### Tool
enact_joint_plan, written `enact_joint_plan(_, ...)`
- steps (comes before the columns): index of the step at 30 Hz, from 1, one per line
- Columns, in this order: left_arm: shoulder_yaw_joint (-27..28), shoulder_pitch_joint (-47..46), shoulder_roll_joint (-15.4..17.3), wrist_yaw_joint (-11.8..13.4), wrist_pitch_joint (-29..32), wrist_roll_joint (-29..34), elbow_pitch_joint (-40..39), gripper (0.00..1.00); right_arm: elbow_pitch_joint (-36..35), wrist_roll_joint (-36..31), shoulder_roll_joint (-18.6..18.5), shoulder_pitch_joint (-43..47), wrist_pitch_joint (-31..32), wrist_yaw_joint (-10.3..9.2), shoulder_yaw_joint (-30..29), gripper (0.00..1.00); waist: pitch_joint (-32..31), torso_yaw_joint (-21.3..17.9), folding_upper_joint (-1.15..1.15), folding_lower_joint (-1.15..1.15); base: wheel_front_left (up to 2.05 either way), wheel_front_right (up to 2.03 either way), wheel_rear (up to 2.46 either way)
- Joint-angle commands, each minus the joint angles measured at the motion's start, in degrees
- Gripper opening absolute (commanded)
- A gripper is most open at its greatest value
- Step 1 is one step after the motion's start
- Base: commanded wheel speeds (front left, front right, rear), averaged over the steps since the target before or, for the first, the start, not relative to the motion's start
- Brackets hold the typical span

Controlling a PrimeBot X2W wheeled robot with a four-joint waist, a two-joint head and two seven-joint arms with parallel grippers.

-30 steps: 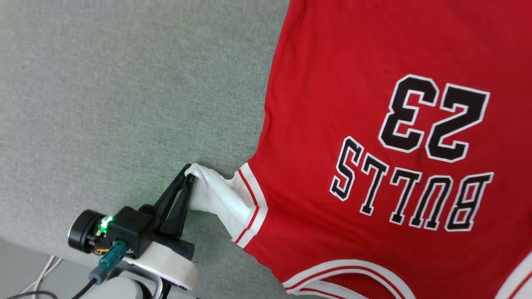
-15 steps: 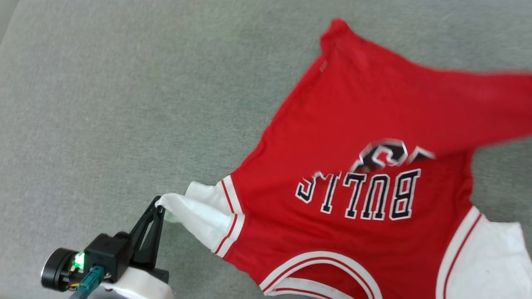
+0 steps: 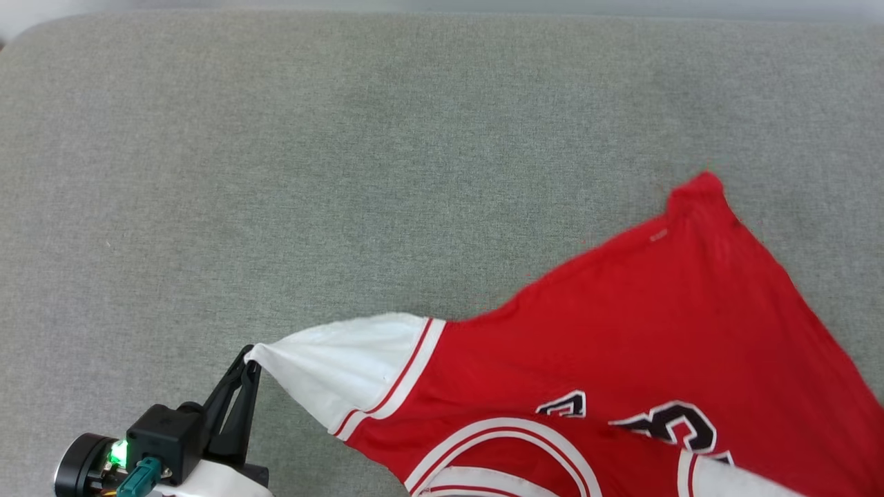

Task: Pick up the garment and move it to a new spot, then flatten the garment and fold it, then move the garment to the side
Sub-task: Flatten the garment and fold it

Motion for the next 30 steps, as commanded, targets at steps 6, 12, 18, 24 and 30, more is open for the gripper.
enact_joint_plan(6, -0.14, 0.57, 0.07, 0.18, 0.14, -0.03, 0.04, 0.0, -0.68, -1.28, 3.84, 3.03, -4.36, -0.07, -6.14, 1.0, -0.58, -0.45, 0.0, 0.01, 0.0, 0.0, 0.0)
enact_joint_plan(12, -0.39, -0.33, -0.16, -0.2, 0.23, 0.28, -0.02, 0.0, -5.7, -2.55, 1.14, -1.62, -3.62, -0.04, -14.76, 1.0, -0.66, -0.08, 0.0, 0.01, 0.0, 0.0, 0.0)
enact_joint_plan(18, -0.74, -1.94, -0.98, -0.75, 0.3, 1.07, -0.21, 0.0, -12.47, -4.13, -1.17, -11.57, 1.32, -0.04, -18.9, 1.0, 1.28, 1.44, 0.0, 0.01, 0.0, 0.0, 0.0)
enact_joint_plan(24, -1.35, -5.01, -2.63, -1.82, 0.39, 2.32, 0.35, 0.0, -13.71, -5.51, 1.26, -25.66, 12.37, -0.04, -11.16, 1.0, 4.37, 3.89, 0.0, 0.01, 0.0, 0.0, 0.0)
enact_joint_plan(30, -1.96, -7.14, -4.08, -2.4, 0.52, 3.31, 0.83, 0.0, -8.7, -10.94, 7.57, -38.19, 20.75, -0.04, -2.49, 1.0, 6.73, 5.7, 0.0, 0.01, 0.0, 0.0, 0.0)
